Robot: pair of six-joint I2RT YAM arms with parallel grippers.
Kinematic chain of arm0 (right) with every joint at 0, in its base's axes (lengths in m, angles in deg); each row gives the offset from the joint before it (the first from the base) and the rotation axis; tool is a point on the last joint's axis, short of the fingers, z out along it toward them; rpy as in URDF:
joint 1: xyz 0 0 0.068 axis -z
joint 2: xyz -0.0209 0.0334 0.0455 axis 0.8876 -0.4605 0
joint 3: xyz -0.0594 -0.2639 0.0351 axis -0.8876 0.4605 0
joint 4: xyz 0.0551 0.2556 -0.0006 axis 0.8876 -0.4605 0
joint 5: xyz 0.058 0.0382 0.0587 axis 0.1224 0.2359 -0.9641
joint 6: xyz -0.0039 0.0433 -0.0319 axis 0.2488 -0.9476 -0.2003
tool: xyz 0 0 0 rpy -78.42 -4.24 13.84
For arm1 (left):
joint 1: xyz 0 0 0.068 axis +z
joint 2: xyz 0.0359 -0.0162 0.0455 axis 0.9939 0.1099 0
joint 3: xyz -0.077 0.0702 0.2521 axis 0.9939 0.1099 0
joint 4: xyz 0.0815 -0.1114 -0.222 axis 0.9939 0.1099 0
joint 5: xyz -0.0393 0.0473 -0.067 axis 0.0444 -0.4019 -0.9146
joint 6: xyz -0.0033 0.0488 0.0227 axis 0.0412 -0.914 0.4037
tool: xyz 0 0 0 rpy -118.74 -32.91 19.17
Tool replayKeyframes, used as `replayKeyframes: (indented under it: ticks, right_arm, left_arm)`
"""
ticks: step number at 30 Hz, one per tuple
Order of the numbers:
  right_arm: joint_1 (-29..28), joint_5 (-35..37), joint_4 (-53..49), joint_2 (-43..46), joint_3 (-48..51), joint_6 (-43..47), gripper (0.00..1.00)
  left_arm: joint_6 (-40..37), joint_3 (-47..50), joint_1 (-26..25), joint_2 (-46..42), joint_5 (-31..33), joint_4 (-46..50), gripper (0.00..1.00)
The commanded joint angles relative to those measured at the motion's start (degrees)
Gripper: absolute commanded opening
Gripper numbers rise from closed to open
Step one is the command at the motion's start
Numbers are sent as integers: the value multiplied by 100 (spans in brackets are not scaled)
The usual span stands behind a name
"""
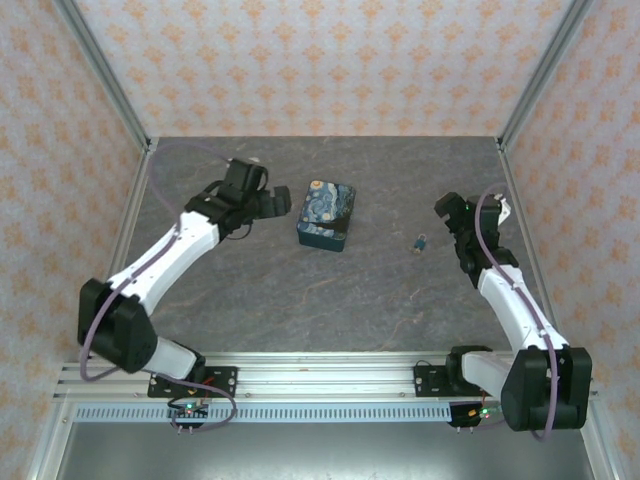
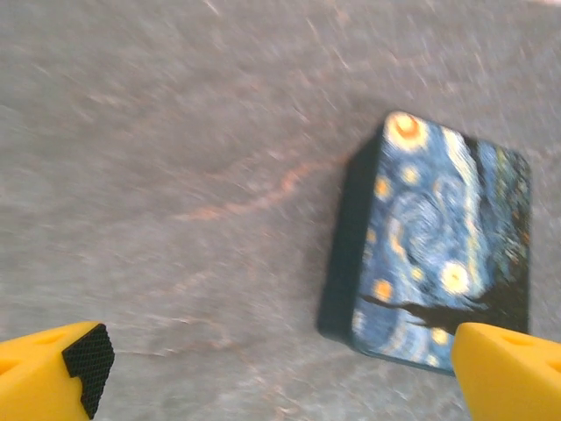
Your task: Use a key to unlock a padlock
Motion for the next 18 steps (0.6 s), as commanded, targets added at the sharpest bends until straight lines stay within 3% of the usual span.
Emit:
replayKeyframes:
  ticks: [1,5,8,12,18]
  right_arm:
    - [41,1513,100,61,261,959,99]
    - [44,2228,1318,173,931,1791,99]
    - [48,2238,1963,-144,1124,2242,99]
    - [45,1852,3361,-781,1554,2559,99]
    - [40,1217,5362,-1711,2123,2866,99]
  left_arm:
    - [-458,586,324,-484,1084,-234,100]
    - [-872,1969,482,-1354,2086,-1875,100]
    - [-1330,2911,609,-1727,2659,-3169,100]
    - [-1687,3556,1005,-1561,2656,-4106,100]
    - [-2135,4250,1201,-997,2401,-5564,100]
